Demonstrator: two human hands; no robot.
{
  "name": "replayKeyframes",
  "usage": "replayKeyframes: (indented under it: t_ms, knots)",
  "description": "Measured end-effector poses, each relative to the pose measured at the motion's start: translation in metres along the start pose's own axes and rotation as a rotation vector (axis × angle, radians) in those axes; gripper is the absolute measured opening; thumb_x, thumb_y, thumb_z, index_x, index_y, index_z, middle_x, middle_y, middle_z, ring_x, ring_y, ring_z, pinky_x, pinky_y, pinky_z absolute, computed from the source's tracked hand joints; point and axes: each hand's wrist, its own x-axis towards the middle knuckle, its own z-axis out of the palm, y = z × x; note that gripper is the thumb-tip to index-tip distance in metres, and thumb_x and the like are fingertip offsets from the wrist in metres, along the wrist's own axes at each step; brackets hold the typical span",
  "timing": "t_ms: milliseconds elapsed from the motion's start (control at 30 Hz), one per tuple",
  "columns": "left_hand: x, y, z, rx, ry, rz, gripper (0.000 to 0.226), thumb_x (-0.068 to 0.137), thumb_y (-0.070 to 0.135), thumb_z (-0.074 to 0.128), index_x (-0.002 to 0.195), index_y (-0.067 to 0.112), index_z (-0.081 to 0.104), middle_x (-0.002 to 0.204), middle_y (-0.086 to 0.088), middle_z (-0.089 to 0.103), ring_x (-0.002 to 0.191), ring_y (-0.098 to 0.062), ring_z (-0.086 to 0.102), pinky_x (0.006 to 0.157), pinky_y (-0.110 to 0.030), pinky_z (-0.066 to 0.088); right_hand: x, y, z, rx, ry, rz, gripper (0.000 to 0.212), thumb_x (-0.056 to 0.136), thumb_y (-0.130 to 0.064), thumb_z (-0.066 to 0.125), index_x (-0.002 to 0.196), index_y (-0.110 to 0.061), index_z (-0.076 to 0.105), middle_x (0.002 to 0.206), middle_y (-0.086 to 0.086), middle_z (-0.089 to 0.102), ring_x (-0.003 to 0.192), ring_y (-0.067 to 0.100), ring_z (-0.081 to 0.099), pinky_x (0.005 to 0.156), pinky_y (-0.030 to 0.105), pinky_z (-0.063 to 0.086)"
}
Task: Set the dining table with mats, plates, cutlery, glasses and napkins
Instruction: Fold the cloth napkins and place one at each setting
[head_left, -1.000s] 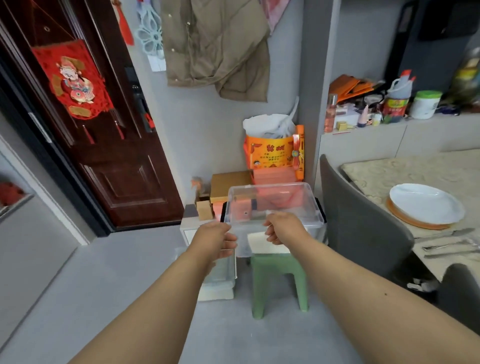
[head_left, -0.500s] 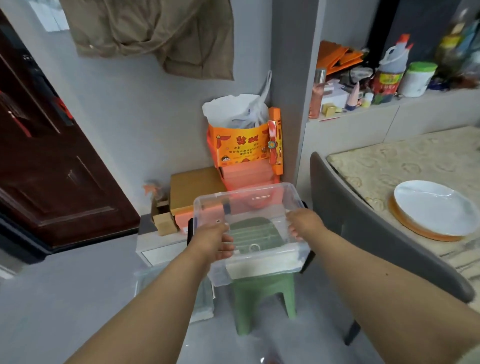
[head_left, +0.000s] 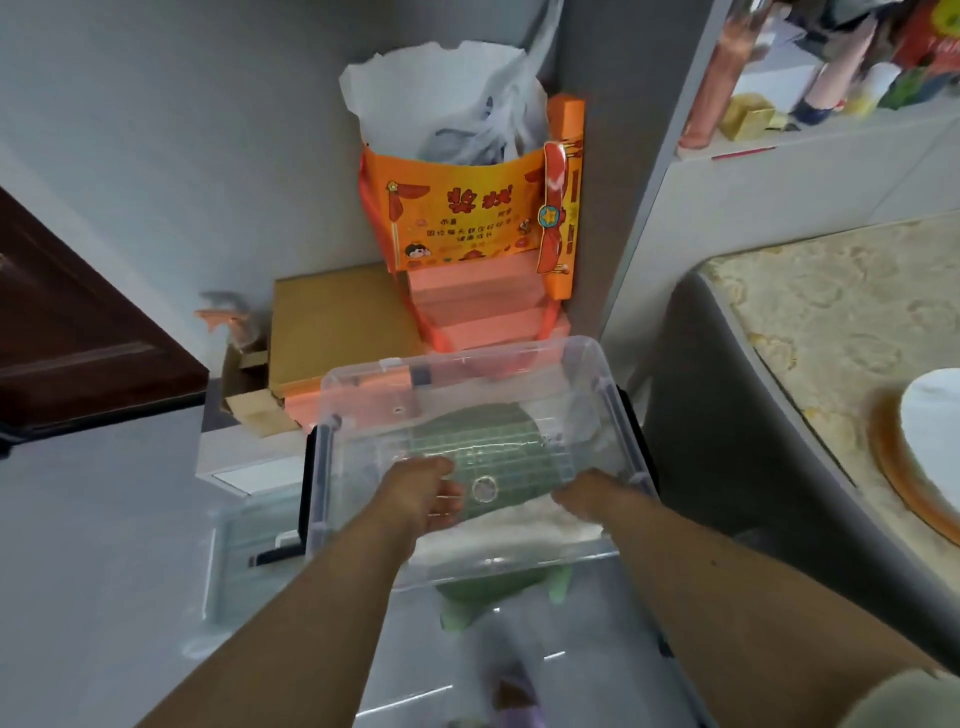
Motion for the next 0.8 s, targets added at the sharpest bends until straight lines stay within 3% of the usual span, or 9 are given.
replayKeyframes:
  t_ms: [167,233,300,367,433,500,600,733,800]
  knots:
    - [0.028,-0.003,0.001,0.009,0.029,-0.090,0.011,0.096,0.015,0.054,0.102,0.007,0.057,0.073,-0.012,0.060,0.059,-0.023,0.058,0.054,-0.028,0.050,0.016,-0.003,0.009,0.189,-0.072,0.095,0.045,0.094,-0.020,0.057,0.136,-0.006,0.048,0.139,0.013,0.051,0.127,0.028,0.049,0.063,0.004,0.038]
    - [0.033,-0.002,0.001,0.013,0.027,-0.094,0.013,0.096,0.015,0.053,0.105,0.007,0.057,0.074,-0.013,0.060,0.059,-0.023,0.058,0.052,-0.027,0.050,0.027,-0.005,0.014,0.028,-0.035,-0.068,0.043,0.095,-0.018,0.055,0.137,-0.010,0.048,0.139,0.011,0.051,0.126,0.027,0.050,0.094,0.024,0.046]
    - [0.033,0.003,0.002,0.024,0.026,-0.072,0.009,0.097,0.013,0.051,0.102,0.008,0.057,0.075,-0.013,0.059,0.060,-0.023,0.057,0.056,-0.029,0.049,0.033,-0.019,0.011,0.209,-0.020,-0.073,0.035,0.098,-0.010,0.048,0.132,-0.007,0.053,0.137,0.012,0.053,0.127,0.026,0.050,0.101,0.029,0.041]
    - [0.031,0.011,0.000,0.042,0.017,-0.020,0.006,0.096,0.009,0.052,0.092,0.010,0.056,0.073,-0.011,0.057,0.060,-0.022,0.054,0.058,-0.028,0.046,0.025,-0.035,-0.003,0.615,-0.025,-0.088,0.027,0.094,0.003,0.047,0.115,-0.006,0.062,0.118,0.014,0.060,0.107,0.025,0.058,0.080,0.020,0.045]
    - [0.031,0.019,-0.002,0.125,-0.042,0.077,0.010,0.093,0.003,0.055,0.089,0.012,0.058,0.078,-0.008,0.056,0.064,-0.018,0.053,0.061,-0.027,0.043,0.007,-0.048,-0.015,0.812,0.041,-0.184,0.026,0.090,0.011,0.046,0.097,-0.009,0.062,0.094,0.009,0.057,0.073,0.017,0.052,0.053,0.016,0.037]
    - [0.027,0.027,-0.004,0.312,-0.136,0.205,0.023,0.086,0.005,0.068,0.105,0.016,0.059,0.097,0.000,0.059,0.084,-0.013,0.056,0.068,-0.023,0.044,-0.009,-0.061,-0.029,0.838,0.034,-0.305,0.029,0.090,0.013,0.044,0.100,-0.008,0.061,0.088,0.005,0.054,0.061,0.009,0.043,0.044,0.013,0.032]
    - [0.015,0.040,0.001,0.573,-0.243,0.403,0.055,0.075,0.018,0.082,0.123,0.021,0.053,0.115,0.009,0.059,0.105,-0.009,0.056,0.084,-0.022,0.045,-0.037,-0.083,-0.055,0.851,0.030,-0.448,0.029,0.090,0.010,0.045,0.096,-0.013,0.061,0.080,0.001,0.058,0.057,0.003,0.051,0.046,0.010,0.038]
    - [-0.009,0.060,0.002,0.638,-0.100,0.720,0.009,0.086,0.016,0.071,0.091,0.023,0.066,0.088,0.003,0.068,0.081,-0.011,0.060,0.070,-0.022,0.043,-0.074,-0.099,-0.084,0.910,-0.017,-0.586,0.018,0.092,0.000,0.054,0.090,-0.017,0.059,0.079,0.008,0.064,0.067,0.017,0.059,0.057,0.024,0.048]
    - [-0.023,0.074,-0.003,0.558,-0.031,0.790,0.019,0.090,0.012,0.065,0.077,0.026,0.062,0.072,0.008,0.063,0.066,-0.001,0.054,0.060,-0.013,0.040,-0.090,-0.099,-0.098,1.043,-0.021,-0.609,0.006,0.093,-0.008,0.056,0.092,-0.013,0.057,0.075,0.009,0.067,0.057,0.016,0.060,0.055,0.026,0.049]
